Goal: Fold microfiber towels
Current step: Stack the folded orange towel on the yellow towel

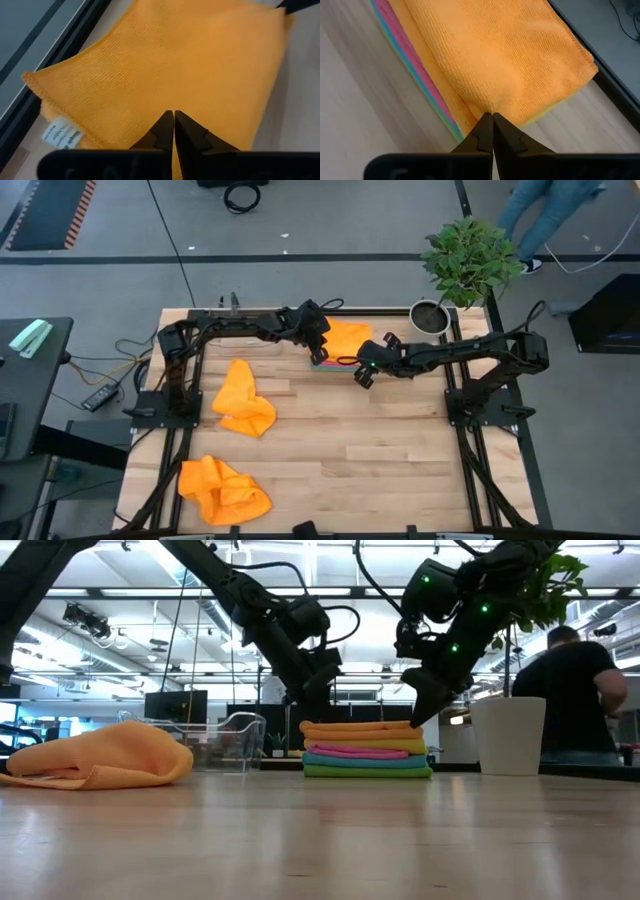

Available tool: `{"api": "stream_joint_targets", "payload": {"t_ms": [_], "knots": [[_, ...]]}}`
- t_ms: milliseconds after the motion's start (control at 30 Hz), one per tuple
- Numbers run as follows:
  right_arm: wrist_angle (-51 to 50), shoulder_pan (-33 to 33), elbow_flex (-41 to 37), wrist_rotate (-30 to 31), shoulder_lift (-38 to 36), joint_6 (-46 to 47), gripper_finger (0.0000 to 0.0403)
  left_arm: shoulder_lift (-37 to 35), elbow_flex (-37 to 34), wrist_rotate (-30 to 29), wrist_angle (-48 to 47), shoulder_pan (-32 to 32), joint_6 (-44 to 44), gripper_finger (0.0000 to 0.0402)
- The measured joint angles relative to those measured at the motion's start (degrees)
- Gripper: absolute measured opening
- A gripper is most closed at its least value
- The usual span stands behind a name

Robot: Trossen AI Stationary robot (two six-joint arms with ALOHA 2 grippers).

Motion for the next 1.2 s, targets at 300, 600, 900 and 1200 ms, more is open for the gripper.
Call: {"api": "stream_joint_targets", "payload": {"t_ms": [300,600,900,1200], "knots": [[-7.8,-0.2,2.3,-2.8,-3.2,-4.7,0.0020,2.1,0.0,0.4,-1.2,0.3,-1.5,0.0019],[-9.2,-7.9,2.3,-23.7,-6.3,1.8,0.0113,2.1,0.0,0.4,-1.2,0.5,-1.5,0.0020],[0.3,-11.9,2.3,-25.4,-4.5,2.9,0.0037,2.1,0.0,0.4,-1.1,0.5,-1.6,0.0015],[-1.6,-12.4,2.3,-32.8,0.5,1.0,0.0005,2.1,0.0,0.4,-1.6,0.5,-3.0,0.0018]]}}
